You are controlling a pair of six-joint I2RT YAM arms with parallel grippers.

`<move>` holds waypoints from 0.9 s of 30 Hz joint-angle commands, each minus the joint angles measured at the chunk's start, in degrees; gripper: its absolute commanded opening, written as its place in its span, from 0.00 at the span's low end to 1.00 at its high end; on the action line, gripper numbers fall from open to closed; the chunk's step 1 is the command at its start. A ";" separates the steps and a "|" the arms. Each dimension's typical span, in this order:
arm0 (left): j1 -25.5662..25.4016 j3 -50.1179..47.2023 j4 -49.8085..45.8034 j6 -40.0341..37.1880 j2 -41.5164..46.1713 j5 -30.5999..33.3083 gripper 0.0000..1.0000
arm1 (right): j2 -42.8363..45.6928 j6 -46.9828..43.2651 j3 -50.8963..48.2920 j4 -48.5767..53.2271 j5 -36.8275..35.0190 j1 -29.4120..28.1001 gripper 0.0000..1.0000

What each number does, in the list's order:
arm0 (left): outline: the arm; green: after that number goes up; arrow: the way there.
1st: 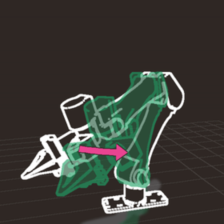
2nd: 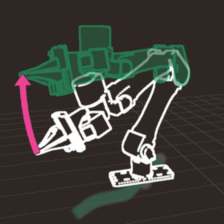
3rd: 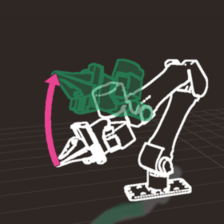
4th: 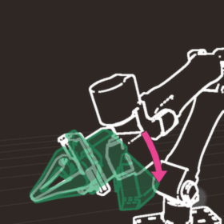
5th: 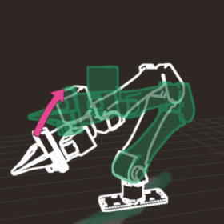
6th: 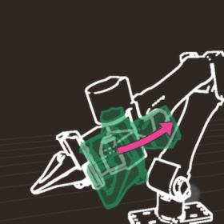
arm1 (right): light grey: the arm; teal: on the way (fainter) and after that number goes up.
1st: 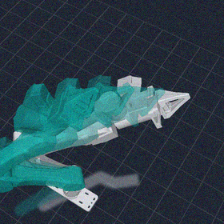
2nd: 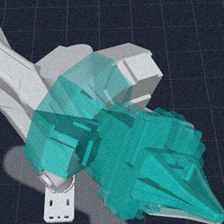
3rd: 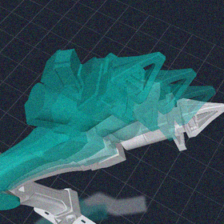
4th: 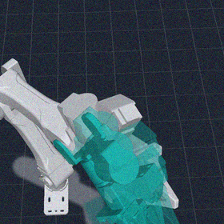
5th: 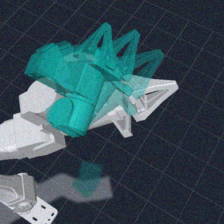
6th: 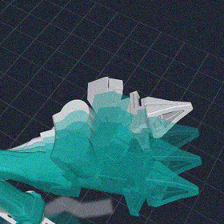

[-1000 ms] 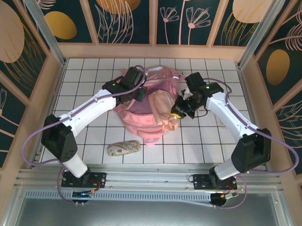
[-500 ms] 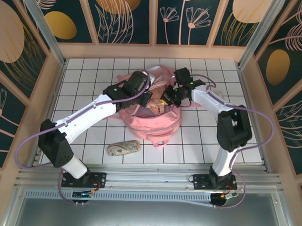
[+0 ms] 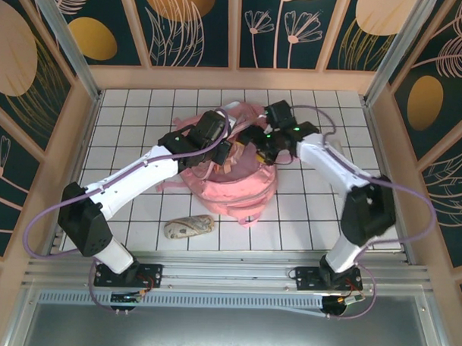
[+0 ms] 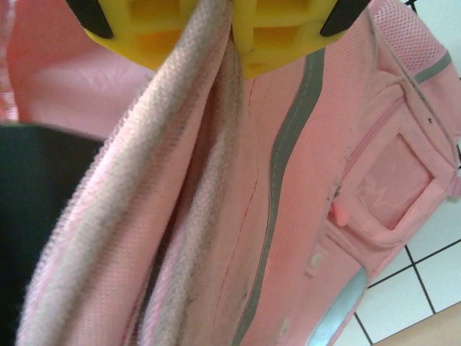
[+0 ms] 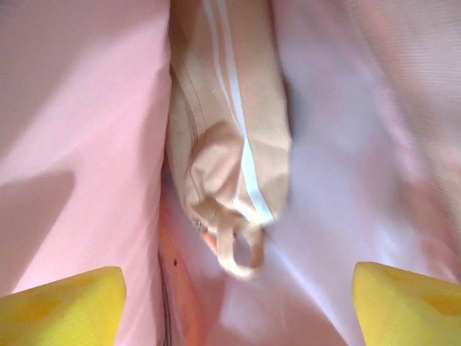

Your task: Pack the student bag

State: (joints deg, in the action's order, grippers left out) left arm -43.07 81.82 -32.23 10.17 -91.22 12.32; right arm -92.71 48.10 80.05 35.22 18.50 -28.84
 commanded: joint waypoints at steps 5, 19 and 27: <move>0.62 -0.08 7.21 -0.77 1.57 -0.20 0.00 | 12.37 -19.66 -8.23 18.42 -17.48 19.50 0.99; 0.63 -1.24 7.37 -0.55 1.57 -2.90 0.00 | -7.08 -43.15 -10.88 4.86 -31.53 36.98 0.99; 0.97 -2.90 7.57 -0.14 1.67 -3.70 0.00 | -20.54 -47.54 -1.63 3.10 -26.08 37.19 0.99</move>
State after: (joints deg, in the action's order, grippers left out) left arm -42.65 79.07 -29.69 9.93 -91.22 9.43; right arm -110.45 3.73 74.52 40.10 -9.02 8.47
